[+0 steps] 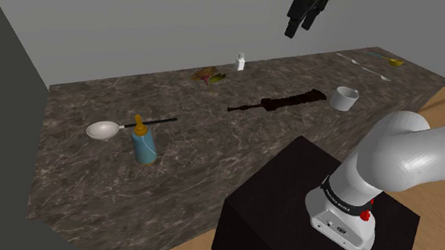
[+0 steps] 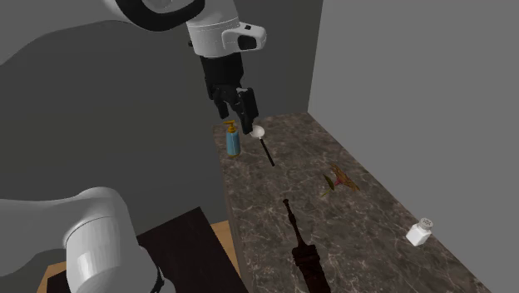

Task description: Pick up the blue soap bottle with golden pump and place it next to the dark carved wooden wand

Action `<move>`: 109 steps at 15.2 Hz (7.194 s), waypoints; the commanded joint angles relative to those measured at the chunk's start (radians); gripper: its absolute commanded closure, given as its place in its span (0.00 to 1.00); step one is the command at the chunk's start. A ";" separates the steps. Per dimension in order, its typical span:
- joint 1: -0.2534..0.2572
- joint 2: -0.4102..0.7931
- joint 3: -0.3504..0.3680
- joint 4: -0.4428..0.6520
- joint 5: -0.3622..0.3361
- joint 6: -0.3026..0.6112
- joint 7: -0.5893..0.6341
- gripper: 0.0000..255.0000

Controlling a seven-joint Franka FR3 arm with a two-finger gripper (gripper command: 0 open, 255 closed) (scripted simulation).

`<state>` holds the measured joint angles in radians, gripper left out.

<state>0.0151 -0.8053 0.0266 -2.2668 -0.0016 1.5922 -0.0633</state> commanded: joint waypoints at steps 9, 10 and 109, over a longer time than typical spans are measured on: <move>0.036 0.111 0.151 -0.048 0.080 0.162 0.164 0.00; 0.040 0.130 0.171 -0.049 0.087 0.183 0.184 0.00; 0.162 1.019 0.595 0.961 -0.211 -0.016 0.793 1.00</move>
<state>0.1746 0.2111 0.6207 -1.3187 -0.2109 1.5871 0.7289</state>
